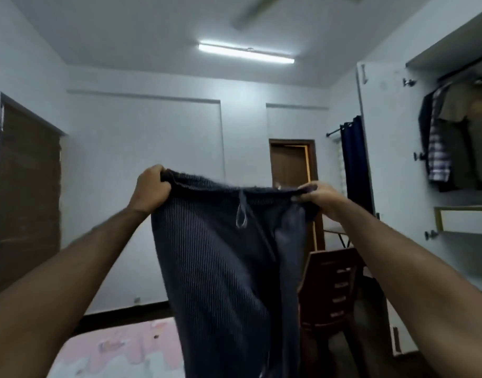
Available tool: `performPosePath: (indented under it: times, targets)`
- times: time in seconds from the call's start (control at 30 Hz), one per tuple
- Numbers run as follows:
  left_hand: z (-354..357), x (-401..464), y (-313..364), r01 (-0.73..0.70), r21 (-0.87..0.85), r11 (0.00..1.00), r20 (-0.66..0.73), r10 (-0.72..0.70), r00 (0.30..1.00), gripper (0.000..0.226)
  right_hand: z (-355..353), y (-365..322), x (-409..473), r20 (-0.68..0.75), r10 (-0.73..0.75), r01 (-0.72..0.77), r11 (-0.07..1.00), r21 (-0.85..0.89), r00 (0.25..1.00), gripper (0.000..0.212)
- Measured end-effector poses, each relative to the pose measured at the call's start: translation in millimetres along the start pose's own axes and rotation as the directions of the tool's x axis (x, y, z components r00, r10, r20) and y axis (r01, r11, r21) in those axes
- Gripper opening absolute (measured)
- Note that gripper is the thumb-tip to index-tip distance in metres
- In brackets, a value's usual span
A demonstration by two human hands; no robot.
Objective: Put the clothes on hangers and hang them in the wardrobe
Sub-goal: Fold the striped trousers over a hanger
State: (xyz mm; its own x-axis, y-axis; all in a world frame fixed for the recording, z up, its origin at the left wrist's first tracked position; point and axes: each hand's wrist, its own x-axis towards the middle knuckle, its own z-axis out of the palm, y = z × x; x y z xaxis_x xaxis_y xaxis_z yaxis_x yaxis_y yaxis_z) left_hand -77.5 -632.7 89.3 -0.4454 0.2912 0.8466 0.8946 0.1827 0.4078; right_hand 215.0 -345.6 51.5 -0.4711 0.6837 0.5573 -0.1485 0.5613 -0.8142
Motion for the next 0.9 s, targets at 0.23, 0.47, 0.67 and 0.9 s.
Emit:
performPosePath:
  times: [0.23, 0.47, 0.67, 0.9]
  targets:
    - [-3, 0, 0, 0.225, -0.438, 0.87, 0.098, -0.203, 0.974, 0.024, -37, -17, 1, 0.25, -0.109, 0.025, 0.948, 0.318, 0.962, 0.047]
    - [-13, 2, 19, 0.026, -0.537, 0.843, 0.142, 0.061, 0.988, 0.016, -52, -36, 30, 0.262, -0.293, 0.166, 0.894, 0.417, 0.92, 0.039]
    - [-42, 38, 44, -0.299, -0.564, 0.77, -0.324, 0.126, 0.937, 0.015, -71, -94, 38, 0.274, -0.425, 0.217, 0.801, 0.557, 0.863, 0.029]
    - [-26, 81, 58, -0.042, -0.244, 0.969, -0.206, -0.009, 0.979, 0.033, -61, -124, 76, -0.002, -0.27, 0.259, 0.92, 0.295, 0.963, 0.012]
